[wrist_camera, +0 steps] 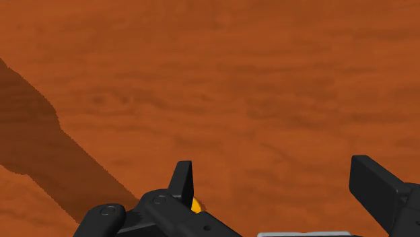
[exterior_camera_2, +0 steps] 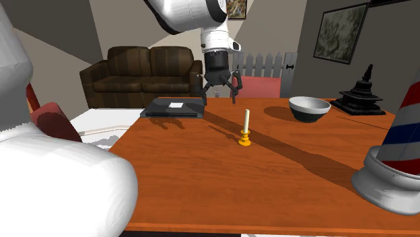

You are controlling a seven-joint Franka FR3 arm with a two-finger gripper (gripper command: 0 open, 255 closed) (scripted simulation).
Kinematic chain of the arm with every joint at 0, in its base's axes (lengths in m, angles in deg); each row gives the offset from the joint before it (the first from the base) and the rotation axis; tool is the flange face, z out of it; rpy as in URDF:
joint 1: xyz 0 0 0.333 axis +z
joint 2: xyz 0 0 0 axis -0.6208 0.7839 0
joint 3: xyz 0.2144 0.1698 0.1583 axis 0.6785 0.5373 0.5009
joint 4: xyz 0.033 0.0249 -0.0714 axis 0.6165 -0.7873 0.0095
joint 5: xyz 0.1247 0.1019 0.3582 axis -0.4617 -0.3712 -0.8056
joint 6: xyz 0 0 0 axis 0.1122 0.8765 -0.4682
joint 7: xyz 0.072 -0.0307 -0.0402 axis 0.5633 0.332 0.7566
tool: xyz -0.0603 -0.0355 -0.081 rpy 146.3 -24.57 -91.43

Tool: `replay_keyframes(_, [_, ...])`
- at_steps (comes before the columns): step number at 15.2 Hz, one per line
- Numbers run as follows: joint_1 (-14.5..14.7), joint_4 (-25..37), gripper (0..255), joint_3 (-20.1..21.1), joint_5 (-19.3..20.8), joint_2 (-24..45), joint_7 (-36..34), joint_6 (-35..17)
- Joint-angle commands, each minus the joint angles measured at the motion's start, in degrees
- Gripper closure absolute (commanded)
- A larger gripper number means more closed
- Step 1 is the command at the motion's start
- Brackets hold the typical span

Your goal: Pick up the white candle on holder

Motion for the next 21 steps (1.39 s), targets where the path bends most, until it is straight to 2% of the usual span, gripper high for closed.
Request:
replay_keyframes(1, [-0.4, 3.4, 0, -0.7, 0.0, 5.1, 2.2, -0.8])
replay_keyframes(7, [-2.2, 15.4, 0, -1.7, -0.5, 20.1, 8.2, -1.1])
replay_keyframes(13, [-4.3, 29.7, 0, -1.7, -0.9, 34.6, 13.2, 0.9])
replay_keyframes(21, [-4.6, 28.0, 0, -1.4, -1.1, 37.5, 12.3, -3.4])
